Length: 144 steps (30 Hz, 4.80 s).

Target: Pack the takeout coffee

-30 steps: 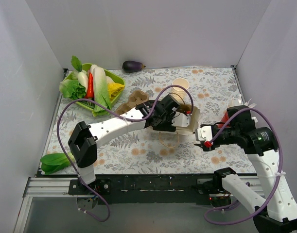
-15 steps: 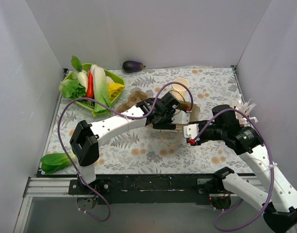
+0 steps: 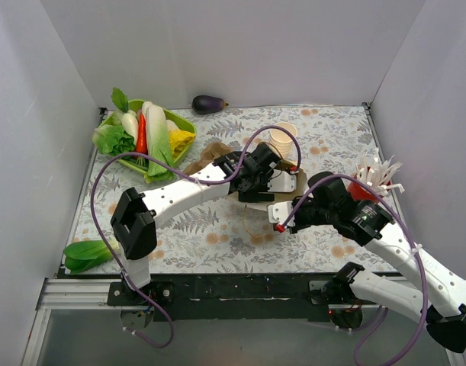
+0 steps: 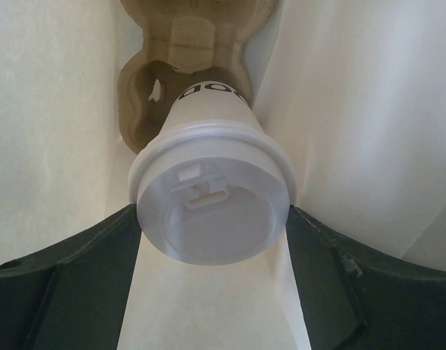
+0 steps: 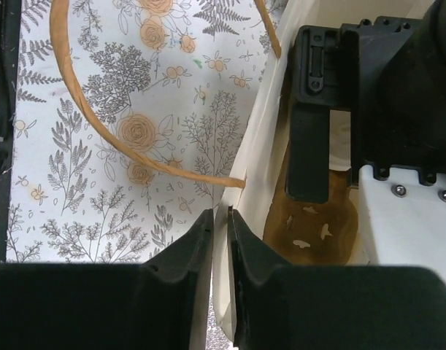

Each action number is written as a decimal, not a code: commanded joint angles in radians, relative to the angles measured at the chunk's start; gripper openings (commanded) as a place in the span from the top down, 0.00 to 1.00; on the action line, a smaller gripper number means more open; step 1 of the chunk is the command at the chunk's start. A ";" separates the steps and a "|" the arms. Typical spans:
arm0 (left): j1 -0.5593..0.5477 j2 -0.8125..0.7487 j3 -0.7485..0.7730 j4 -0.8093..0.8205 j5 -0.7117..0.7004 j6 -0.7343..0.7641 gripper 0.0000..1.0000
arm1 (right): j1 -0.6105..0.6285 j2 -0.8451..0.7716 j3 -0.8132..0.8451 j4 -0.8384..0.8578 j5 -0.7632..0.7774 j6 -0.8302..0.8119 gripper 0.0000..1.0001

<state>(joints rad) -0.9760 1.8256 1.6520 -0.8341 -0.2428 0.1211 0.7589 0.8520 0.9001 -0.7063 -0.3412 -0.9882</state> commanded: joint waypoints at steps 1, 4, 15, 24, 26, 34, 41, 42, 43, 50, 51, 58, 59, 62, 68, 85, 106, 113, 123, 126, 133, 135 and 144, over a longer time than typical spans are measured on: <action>0.008 -0.018 0.020 0.006 0.010 -0.014 1.00 | 0.033 -0.004 0.002 0.060 0.086 0.063 0.80; 0.007 -0.028 -0.001 0.015 0.008 -0.011 1.00 | 0.049 -0.008 -0.007 0.080 0.126 0.075 0.73; 0.010 -0.028 -0.004 0.013 0.010 -0.028 1.00 | 0.100 0.012 -0.033 0.132 0.232 0.069 0.60; 0.008 -0.031 -0.001 0.004 0.005 -0.037 1.00 | 0.106 0.013 -0.021 0.134 0.243 0.074 0.95; 0.010 -0.034 -0.001 0.001 0.004 -0.038 1.00 | 0.106 0.007 -0.010 0.111 0.229 0.077 0.99; 0.010 -0.035 0.019 -0.016 -0.001 -0.046 1.00 | 0.106 -0.022 0.045 0.041 0.180 0.103 0.99; 0.008 -0.045 -0.011 0.000 -0.003 -0.049 1.00 | 0.106 -0.021 0.053 0.042 0.191 0.082 0.76; 0.008 -0.043 -0.009 0.000 -0.001 -0.049 1.00 | 0.106 -0.021 0.046 0.044 0.194 0.079 0.69; 0.008 -0.043 -0.008 0.000 -0.001 -0.051 1.00 | 0.106 -0.019 0.043 0.047 0.197 0.074 0.68; 0.010 -0.043 -0.006 -0.003 -0.001 -0.051 1.00 | 0.106 -0.019 0.014 0.094 0.232 0.063 0.54; 0.008 -0.043 -0.004 -0.003 -0.001 -0.052 1.00 | 0.106 -0.018 0.011 0.103 0.248 0.063 0.53; 0.008 -0.038 0.000 -0.011 -0.003 -0.054 1.00 | 0.106 0.019 -0.032 0.120 0.260 0.062 0.55; 0.008 -0.035 0.003 -0.013 -0.003 -0.054 1.00 | 0.106 0.028 -0.038 0.122 0.266 0.063 0.56; 0.008 -0.034 0.011 -0.017 -0.003 -0.054 1.00 | 0.106 0.036 -0.046 0.151 0.300 0.074 0.62; 0.008 -0.037 0.020 -0.025 -0.004 -0.052 1.00 | 0.106 -0.002 -0.029 0.156 0.262 0.060 0.92; 0.002 -0.097 -0.058 -0.115 0.025 0.022 1.00 | 0.125 -0.073 -0.035 0.028 0.047 -0.013 0.95; -0.012 -0.163 -0.228 -0.037 0.051 0.025 1.00 | 0.169 -0.024 0.066 0.051 -0.094 0.163 0.93; -0.012 -0.178 -0.245 -0.039 0.080 0.015 1.00 | 0.169 -0.016 0.112 0.001 -0.081 0.158 0.84; -0.007 -0.235 -0.274 -0.053 0.117 -0.012 1.00 | 0.169 -0.059 0.253 -0.070 0.007 0.189 0.55; -0.003 -0.255 -0.278 -0.051 0.129 -0.028 1.00 | 0.168 -0.068 0.328 -0.065 0.080 0.207 0.54; 0.010 -0.322 -0.348 -0.010 0.154 -0.015 1.00 | 0.166 -0.034 0.384 0.030 0.229 0.289 0.53; 0.011 -0.337 -0.383 0.021 0.142 0.000 1.00 | 0.157 -0.016 0.373 0.098 0.264 0.351 0.53; 0.016 -0.384 -0.459 0.121 0.117 0.022 1.00 | -0.217 0.099 0.318 0.269 0.078 0.568 0.53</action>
<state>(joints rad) -0.9684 1.4887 1.2144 -0.7696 -0.1234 0.1345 0.7208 0.8944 1.2411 -0.5678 -0.1501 -0.5606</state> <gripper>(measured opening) 0.740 0.478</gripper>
